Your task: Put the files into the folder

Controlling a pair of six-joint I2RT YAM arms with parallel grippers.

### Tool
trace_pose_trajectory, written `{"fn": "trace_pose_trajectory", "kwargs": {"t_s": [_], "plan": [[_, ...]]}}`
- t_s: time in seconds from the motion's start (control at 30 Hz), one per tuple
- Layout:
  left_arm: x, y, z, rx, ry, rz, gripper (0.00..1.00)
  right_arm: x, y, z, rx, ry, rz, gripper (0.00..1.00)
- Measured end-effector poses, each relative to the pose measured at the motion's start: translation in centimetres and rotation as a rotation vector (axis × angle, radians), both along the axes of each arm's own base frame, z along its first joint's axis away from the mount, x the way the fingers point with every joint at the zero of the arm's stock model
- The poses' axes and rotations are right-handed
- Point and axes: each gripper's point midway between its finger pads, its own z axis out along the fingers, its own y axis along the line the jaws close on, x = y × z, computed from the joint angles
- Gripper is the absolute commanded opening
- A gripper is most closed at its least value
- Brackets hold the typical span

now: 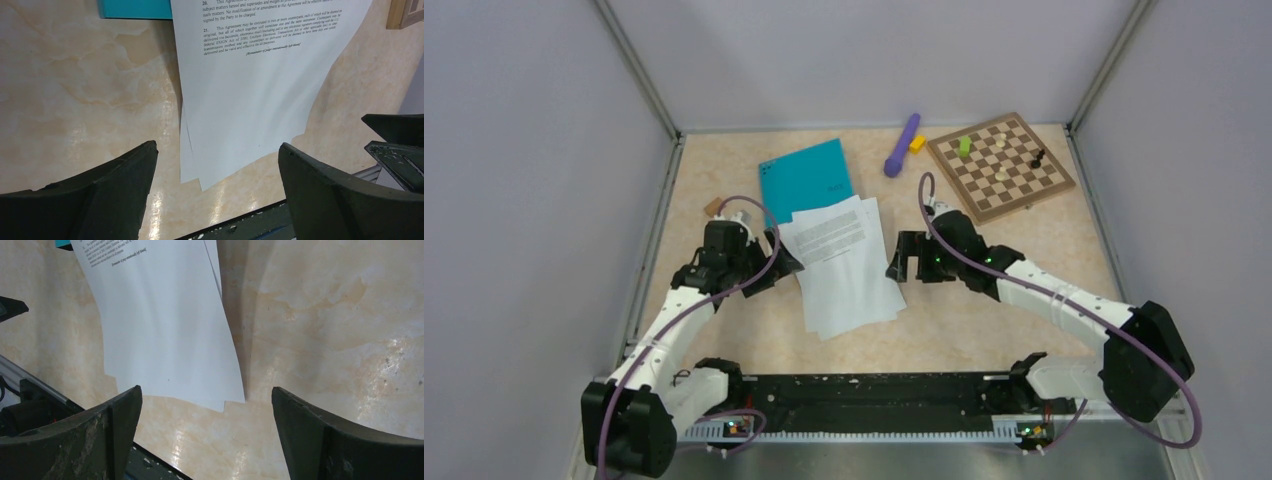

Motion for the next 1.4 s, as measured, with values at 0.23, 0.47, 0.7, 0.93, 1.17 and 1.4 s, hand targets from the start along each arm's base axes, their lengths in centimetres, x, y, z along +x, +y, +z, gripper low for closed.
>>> {"fn": "trace_pose_trajectory", "kwargs": {"t_s": [0.23, 0.47, 0.7, 0.93, 1.17, 1.4], "plan": [[0.1, 0.2, -0.1, 0.008, 0.0, 0.01, 0.95, 1.5, 1.4, -1.4, 0.014, -0.009, 0.014, 0.96], [0.1, 0.5, -0.3, 0.024, 0.003, 0.025, 0.95, 2.3, 2.7, -4.1, 0.004, 0.017, 0.047, 0.99], [-0.1, 0.5, -0.4, 0.026, 0.014, 0.025, 0.95, 3.5, 3.6, -7.2, -0.036, 0.042, 0.085, 0.99], [-0.3, 0.6, -0.5, 0.033, 0.019, 0.018, 0.95, 5.6, 5.6, -6.7, 0.087, -0.009, 0.121, 0.73], [-0.1, 0.7, -0.2, 0.041, 0.01, 0.009, 0.95, 5.6, 6.0, -6.4, 0.165, -0.002, 0.128, 0.24], [0.2, 0.8, -0.3, 0.055, 0.018, 0.009, 0.95, 5.5, 5.3, -6.0, 0.141, -0.001, 0.103, 0.0]]}}
